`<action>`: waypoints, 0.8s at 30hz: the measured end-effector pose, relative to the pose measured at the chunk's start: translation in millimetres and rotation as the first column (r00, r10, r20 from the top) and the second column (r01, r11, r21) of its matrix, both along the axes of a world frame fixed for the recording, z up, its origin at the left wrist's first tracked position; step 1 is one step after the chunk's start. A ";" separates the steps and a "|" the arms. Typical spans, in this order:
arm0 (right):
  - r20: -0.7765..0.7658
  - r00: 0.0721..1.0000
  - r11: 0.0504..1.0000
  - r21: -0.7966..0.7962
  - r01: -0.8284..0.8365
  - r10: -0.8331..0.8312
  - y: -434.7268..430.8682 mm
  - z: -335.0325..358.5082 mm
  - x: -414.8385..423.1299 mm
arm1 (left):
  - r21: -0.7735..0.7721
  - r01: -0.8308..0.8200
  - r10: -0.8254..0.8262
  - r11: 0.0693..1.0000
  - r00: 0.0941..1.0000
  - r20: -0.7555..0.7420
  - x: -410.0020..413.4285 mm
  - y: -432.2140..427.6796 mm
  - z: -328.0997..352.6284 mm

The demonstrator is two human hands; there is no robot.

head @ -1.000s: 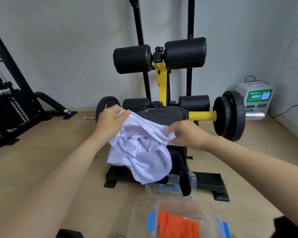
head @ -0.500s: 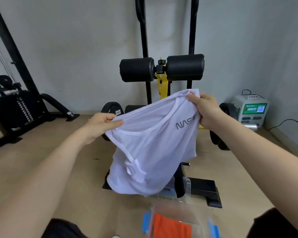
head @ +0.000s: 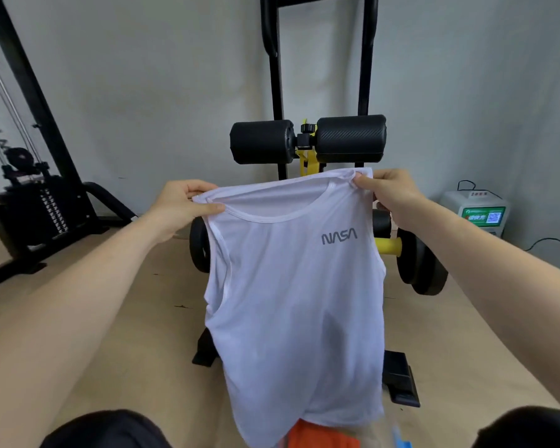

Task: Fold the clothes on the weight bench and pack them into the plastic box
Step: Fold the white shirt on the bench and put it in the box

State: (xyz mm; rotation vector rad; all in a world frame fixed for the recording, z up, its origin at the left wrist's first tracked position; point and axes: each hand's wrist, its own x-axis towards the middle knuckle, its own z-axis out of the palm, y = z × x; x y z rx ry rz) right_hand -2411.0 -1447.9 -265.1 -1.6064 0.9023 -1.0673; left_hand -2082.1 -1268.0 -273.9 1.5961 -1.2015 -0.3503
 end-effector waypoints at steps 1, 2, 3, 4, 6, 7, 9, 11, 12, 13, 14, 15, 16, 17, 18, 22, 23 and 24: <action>-0.015 1.000 1.000 -0.014 0.002 -0.003 -2.8 1.5 1.7 | 0.001 -0.018 0.018 1.000 0.999 0.044 4.6 -3.9 0.6; -0.035 0.999 1.000 -0.026 0.013 -0.013 -6.4 2.5 4.7 | -0.009 -0.032 0.033 0.999 0.997 0.068 9.3 -8.4 0.4; -0.056 0.998 0.999 -0.035 0.023 -0.025 -11.6 3.0 8.3 | -0.022 -0.046 0.047 0.999 0.995 0.083 14.5 -13.2 -0.2; -0.071 0.997 0.999 -0.036 0.028 -0.030 -18.0 2.7 12.8 | -0.035 -0.056 0.058 0.998 0.995 0.086 18.9 -18.9 -1.3; -0.093 0.995 0.999 -0.024 0.033 -0.035 -29.7 1.2 23.2 | -0.066 -0.069 0.072 0.995 0.996 0.047 24.9 -31.4 -3.9; -0.105 0.993 0.999 -0.015 0.042 -0.043 -34.8 -0.4 28.7 | -0.083 -0.068 0.070 0.994 0.997 0.019 25.7 -37.0 -5.4; -0.099 0.994 0.999 0.032 0.042 -0.039 -43.7 -4.4 39.0 | -0.105 -0.091 0.089 0.990 0.996 -0.027 28.1 -49.2 -9.4; -0.021 1.000 0.990 0.138 -0.015 0.018 -50.5 -8.1 47.8 | -0.107 -0.145 0.140 0.984 0.989 -0.056 34.0 -61.2 -14.2; 0.026 0.999 0.983 0.178 -0.051 0.047 -54.2 -10.1 51.3 | -0.100 -0.170 0.163 0.980 0.984 -0.073 37.5 -67.1 -16.0; 0.063 0.995 0.977 0.197 -0.086 0.075 -58.2 -12.8 53.6 | -0.090 -0.192 0.183 0.977 0.978 -0.100 41.3 -73.0 -17.4; 0.089 0.990 0.972 0.200 -0.121 0.105 -63.1 -15.9 55.5 | -0.077 -0.210 0.200 0.975 0.972 -0.123 44.7 -78.5 -18.3; 0.111 0.983 0.967 0.191 -0.169 0.150 -68.0 -19.4 56.4 | -0.067 -0.220 0.209 0.973 0.968 -0.139 47.9 -83.0 -18.9; 0.121 0.970 0.958 0.173 -0.230 0.211 -73.2 -22.9 56.5 | -0.060 -0.224 0.214 0.973 0.966 -0.143 51.8 -87.3 -19.8; 0.111 0.954 0.945 0.147 -0.293 0.279 -78.6 -26.7 55.9 | -0.058 -0.224 0.214 0.973 0.967 -0.140 56.1 -91.1 -20.6; 0.072 0.939 0.933 0.112 -0.342 0.336 -83.9 -30.2 54.4 | -0.064 -0.221 0.212 0.973 0.969 -0.130 61.1 -95.2 -21.9; -0.255 0.916 0.934 -0.102 -0.344 0.309 -101.2 -33.1 53.8 | -0.092 -0.209 0.206 0.974 0.978 -0.040 75.7 -112.5 -22.2; -0.302 0.915 0.934 -0.151 -0.324 0.269 -104.2 -31.0 56.6 | -0.102 -0.210 0.210 0.972 0.978 -0.014 79.7 -118.2 -20.0; -0.313 0.923 0.933 -0.204 -0.295 0.224 -108.0 -27.9 61.0 | -0.114 -0.213 0.216 0.970 0.976 0.011 84.8 -124.7 -16.8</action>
